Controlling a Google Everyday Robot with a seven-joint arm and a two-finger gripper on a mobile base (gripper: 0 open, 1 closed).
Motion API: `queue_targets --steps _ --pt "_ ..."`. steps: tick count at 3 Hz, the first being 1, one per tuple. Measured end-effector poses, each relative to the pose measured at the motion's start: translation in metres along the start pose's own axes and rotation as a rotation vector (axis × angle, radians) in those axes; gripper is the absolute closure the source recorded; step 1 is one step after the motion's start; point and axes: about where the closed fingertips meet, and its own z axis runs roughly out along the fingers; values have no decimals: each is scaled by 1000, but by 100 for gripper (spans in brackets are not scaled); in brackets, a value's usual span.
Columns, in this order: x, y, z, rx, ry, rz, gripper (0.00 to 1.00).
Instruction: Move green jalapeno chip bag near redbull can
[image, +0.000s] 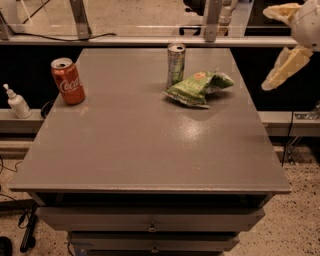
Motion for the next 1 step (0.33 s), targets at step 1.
queue_targets --steps 1 --pt "-5 -2 -1 4 -15 -1 0"
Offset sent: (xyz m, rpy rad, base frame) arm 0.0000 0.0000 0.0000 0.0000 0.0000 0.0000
